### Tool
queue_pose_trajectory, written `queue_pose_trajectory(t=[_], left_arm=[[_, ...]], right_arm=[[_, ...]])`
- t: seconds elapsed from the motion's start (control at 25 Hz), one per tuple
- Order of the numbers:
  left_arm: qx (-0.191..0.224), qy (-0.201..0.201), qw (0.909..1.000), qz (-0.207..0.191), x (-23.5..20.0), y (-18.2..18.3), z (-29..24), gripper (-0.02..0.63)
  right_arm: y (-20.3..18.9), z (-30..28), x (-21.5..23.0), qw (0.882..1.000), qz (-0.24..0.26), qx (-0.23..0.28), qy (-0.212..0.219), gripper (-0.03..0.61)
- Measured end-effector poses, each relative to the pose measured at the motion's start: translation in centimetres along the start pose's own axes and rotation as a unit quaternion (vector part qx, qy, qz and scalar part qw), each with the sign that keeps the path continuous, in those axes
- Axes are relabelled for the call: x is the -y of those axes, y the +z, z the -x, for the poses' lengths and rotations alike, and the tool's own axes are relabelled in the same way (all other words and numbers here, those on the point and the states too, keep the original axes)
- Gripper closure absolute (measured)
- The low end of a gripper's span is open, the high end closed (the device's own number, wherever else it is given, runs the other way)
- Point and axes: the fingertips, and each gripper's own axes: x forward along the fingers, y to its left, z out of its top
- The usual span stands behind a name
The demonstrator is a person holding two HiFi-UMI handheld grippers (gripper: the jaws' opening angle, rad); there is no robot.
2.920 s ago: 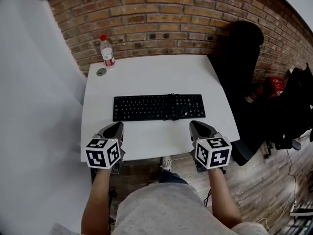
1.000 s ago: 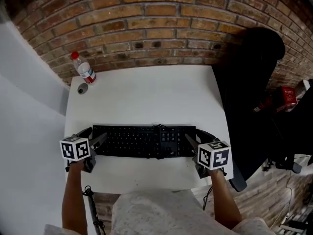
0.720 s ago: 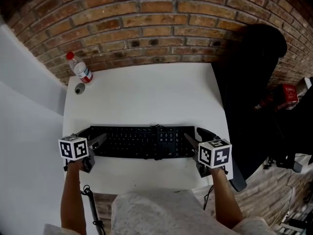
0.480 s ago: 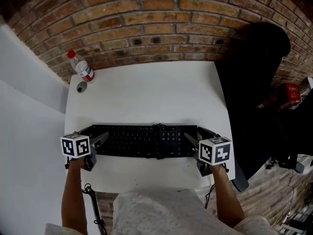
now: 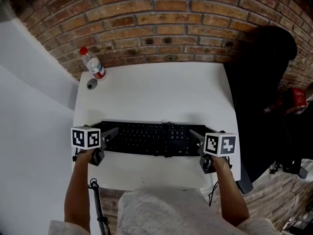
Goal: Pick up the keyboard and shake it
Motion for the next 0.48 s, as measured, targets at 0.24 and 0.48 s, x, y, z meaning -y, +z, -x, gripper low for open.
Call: queue_pose_trajectory(t=[0.24, 0.48], left_arm=[[-0.002, 0.013, 0.9999, 0.000, 0.0, -0.1, 0.8, 0.232], [0.023, 0.018, 0.9996, 0.001, 0.0, -0.1, 2.2, 0.247]], right_arm=[[0.1, 0.1, -0.2, 1.000, 0.008, -0.002, -0.006, 0.281], [1.2, 1.0, -1.2, 0.999, 0.034, 0.023, -0.017, 0.282]])
